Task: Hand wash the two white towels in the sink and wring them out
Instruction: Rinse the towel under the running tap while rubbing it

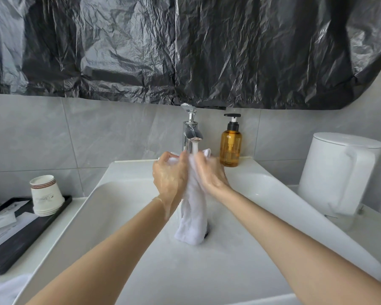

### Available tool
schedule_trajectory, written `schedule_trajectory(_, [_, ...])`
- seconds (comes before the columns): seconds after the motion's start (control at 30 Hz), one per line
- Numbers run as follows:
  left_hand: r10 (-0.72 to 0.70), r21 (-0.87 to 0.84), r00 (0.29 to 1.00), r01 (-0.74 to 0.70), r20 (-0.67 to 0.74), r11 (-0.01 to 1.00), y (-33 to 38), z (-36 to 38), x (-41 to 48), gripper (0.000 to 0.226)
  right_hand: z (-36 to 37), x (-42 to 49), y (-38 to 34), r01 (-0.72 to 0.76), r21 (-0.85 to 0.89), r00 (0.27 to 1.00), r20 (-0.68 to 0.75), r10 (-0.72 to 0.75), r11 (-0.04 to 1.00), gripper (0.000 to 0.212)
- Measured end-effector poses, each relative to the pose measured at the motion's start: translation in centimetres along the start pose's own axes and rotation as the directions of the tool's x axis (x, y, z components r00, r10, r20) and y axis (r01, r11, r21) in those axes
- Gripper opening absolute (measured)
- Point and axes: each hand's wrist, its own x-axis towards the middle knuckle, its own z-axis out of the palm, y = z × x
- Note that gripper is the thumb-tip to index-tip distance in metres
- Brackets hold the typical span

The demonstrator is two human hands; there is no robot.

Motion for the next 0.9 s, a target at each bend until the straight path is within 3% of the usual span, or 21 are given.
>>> schedule_trajectory(0.07, [0.016, -0.054, 0.999, -0.018, -0.036, 0.998, 0.0, -0.5, 0.5, 0.029, -0.2, -0.1, -0.1, -0.023, 0.165, 0.982, 0.188, -0.008, 0.986, 0.043])
schedule_trajectory(0.13, [0.014, -0.132, 0.997, -0.025, -0.082, 0.991, 0.0, -1.0, 1.3, 0.029, -0.2, -0.1, 0.2, -0.059, 0.273, 0.949, 0.315, -0.031, 0.960, 0.066])
schedule_trajectory(0.23, [-0.053, -0.232, 0.990, 0.022, -0.130, 0.972, -0.1, -1.6, 2.3, 0.028, -0.1, 0.0, 0.9, 0.021, 0.145, 0.867, 0.490, -0.090, 0.989, 0.124])
schedule_trajectory(0.33, [-0.100, -0.318, 0.989, 0.061, -0.108, 0.946, -0.6, -2.1, 2.8, 0.028, 0.1, -0.3, 2.0, 0.101, 0.010, 0.760, 0.645, -0.084, 0.995, 0.146])
schedule_trajectory(0.4, [-0.127, -0.359, 0.991, 0.105, -0.039, 0.927, -0.8, -2.4, 2.8, 0.027, 0.4, -0.8, 2.4, 0.152, -0.039, 0.806, 0.583, -0.101, 0.988, 0.132])
schedule_trajectory(0.5, [-0.128, -0.324, 0.988, 0.149, 0.088, 0.934, -0.2, -2.6, 3.0, 0.019, 0.4, -0.6, 2.1, 0.170, -0.058, 0.921, 0.364, -0.138, 0.984, 0.086])
schedule_trajectory(0.57, [-0.166, -0.283, 0.960, 0.227, 0.224, 0.932, 0.4, -3.0, 3.0, 0.038, -0.5, 0.0, 1.9, 0.138, -0.007, 0.960, 0.249, -0.131, 0.990, 0.071])
schedule_trajectory(0.67, [-0.205, -0.152, 0.909, 0.275, 0.363, 0.949, 1.0, -3.5, 2.5, 0.049, -1.7, 0.4, 1.8, 0.101, 0.104, 0.979, 0.168, -0.117, 0.989, 0.064])
schedule_trajectory(0.8, [-0.162, 0.049, 0.908, 0.155, 0.385, 0.987, 1.1, -3.7, 2.0, 0.050, -2.4, 0.5, 1.5, 0.046, 0.169, 0.972, 0.218, -0.083, 0.985, 0.063])
schedule_trajectory(0.9, [-0.167, 0.008, 0.823, 0.194, 0.543, 0.981, 0.2, -4.2, 2.5, 0.066, -2.1, 0.9, 1.7, 0.048, 0.165, 0.964, 0.251, -0.089, 0.985, 0.061])
